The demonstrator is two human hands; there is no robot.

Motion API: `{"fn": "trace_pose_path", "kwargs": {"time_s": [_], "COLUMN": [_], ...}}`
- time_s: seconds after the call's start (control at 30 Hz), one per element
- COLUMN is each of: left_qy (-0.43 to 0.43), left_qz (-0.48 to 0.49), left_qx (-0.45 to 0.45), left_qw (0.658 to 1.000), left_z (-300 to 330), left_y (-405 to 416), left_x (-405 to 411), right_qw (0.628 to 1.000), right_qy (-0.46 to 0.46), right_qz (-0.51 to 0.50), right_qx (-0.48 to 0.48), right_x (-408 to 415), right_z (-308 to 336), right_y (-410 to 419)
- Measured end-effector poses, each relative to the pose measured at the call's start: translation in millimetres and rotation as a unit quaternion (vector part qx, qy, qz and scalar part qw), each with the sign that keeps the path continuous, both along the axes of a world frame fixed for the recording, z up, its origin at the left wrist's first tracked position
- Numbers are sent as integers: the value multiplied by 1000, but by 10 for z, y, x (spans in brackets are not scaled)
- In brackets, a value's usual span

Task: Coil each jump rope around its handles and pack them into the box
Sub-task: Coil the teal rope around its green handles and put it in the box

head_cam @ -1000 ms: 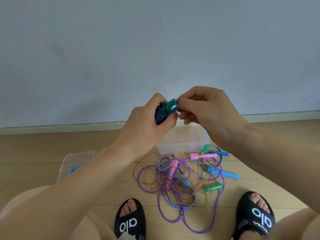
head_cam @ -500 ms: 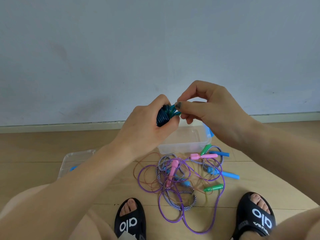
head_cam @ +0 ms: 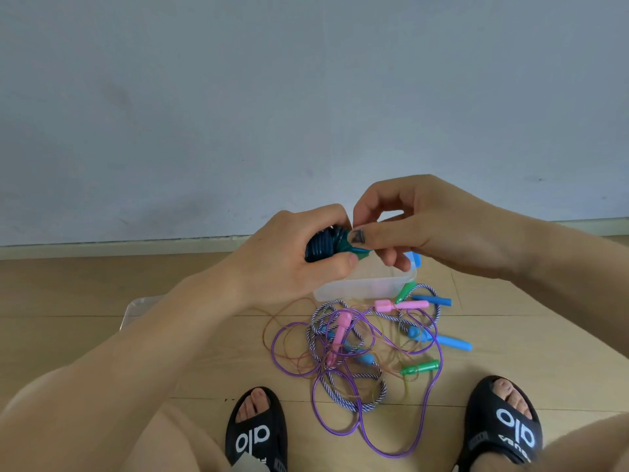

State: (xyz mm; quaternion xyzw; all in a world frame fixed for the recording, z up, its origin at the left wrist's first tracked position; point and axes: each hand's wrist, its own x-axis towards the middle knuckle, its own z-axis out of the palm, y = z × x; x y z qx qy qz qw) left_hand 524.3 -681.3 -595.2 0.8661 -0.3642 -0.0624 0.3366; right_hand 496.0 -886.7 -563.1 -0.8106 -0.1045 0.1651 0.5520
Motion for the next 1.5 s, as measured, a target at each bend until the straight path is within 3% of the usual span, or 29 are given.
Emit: {"fn": "trace_pose_path", "kwargs": {"time_s": [0.23, 1.03, 1.5], "left_qy": [2, 152, 18], "left_qz": [-11, 20, 43], "left_qx": [16, -99, -28], "left_qw": [1000, 983, 999], "left_z": [-47, -10, 29], "left_y": [-45, -156, -111], "left_x": [-9, -48, -46], "right_qw": [999, 990, 975], "right_qy": [12, 94, 131], "right_qz": [12, -38, -31], "right_qx": [-33, 93, 176], "right_x": [-63, -18, -4], "right_z": [-76, -98, -65], "right_y": [-32, -30, 0]}}
